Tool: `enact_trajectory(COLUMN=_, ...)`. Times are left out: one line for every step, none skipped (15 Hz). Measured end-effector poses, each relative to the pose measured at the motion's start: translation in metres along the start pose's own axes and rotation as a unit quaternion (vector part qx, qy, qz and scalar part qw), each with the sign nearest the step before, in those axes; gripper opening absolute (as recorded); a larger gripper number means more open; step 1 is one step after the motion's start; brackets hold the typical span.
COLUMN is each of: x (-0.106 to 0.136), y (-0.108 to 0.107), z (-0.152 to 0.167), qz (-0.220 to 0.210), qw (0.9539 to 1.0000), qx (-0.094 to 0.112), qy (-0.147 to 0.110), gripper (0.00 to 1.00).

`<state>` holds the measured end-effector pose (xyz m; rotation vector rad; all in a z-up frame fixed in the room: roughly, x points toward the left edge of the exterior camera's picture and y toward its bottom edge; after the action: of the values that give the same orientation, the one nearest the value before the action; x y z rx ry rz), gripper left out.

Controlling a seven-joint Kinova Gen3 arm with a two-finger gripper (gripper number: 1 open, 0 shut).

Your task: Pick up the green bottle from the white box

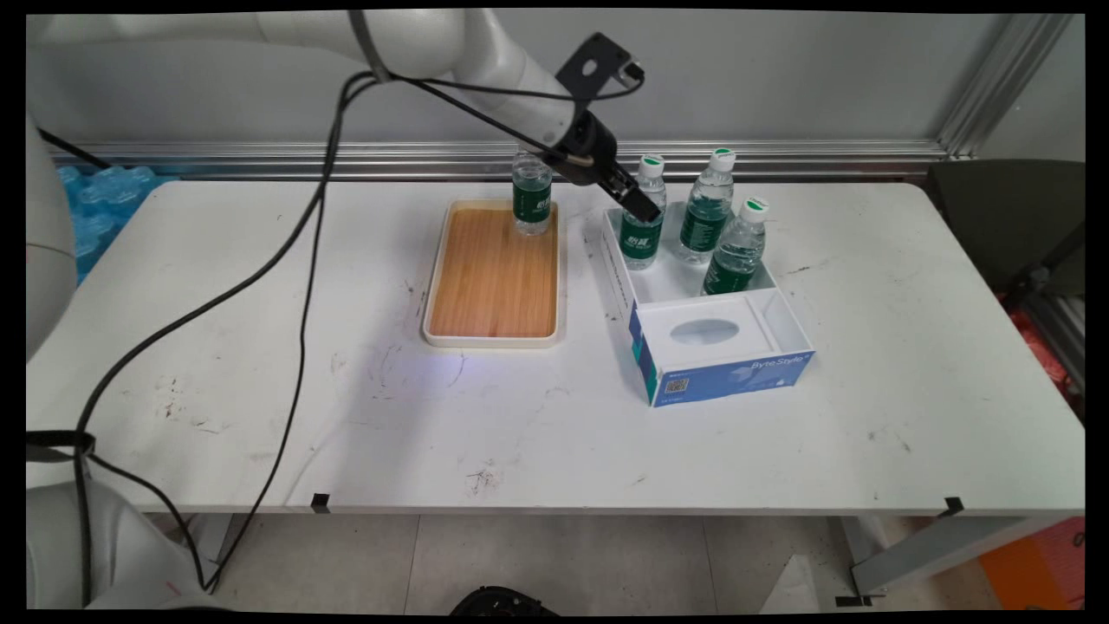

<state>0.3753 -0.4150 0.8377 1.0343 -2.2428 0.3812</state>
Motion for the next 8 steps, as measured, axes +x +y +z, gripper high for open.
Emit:
enact_trajectory(x=0.001, y=-0.001, z=0.007, qz=0.000, qw=1.0000, qx=0.000, qy=0.000, gripper=1.00)
enact_trajectory(x=0.001, y=-0.001, z=0.015, qz=0.001, qw=1.0000, qx=0.000, qy=0.001, gripper=1.00)
enact_trajectory(x=0.002, y=-0.002, z=0.021, qz=0.001, qw=1.0000, qx=0.000, qy=0.001, gripper=1.00)
enact_trajectory(x=0.003, y=-0.003, z=0.028, qz=0.002, qw=1.0000, qx=0.001, qy=0.001, gripper=1.00)
enact_trajectory(x=0.004, y=-0.004, z=0.034, qz=0.003, qw=1.0000, qx=0.001, qy=0.002, gripper=1.00)
enact_trajectory(x=0.004, y=-0.005, z=0.038, qz=0.004, qw=1.0000, qx=0.002, qy=0.002, gripper=1.00)
enact_trajectory(x=0.005, y=-0.006, z=0.042, qz=0.004, qw=1.0000, qx=0.003, qy=0.002, gripper=1.00)
enact_trajectory(x=0.005, y=-0.007, z=0.045, qz=0.005, qw=1.0000, qx=0.005, qy=0.003, gripper=1.00)
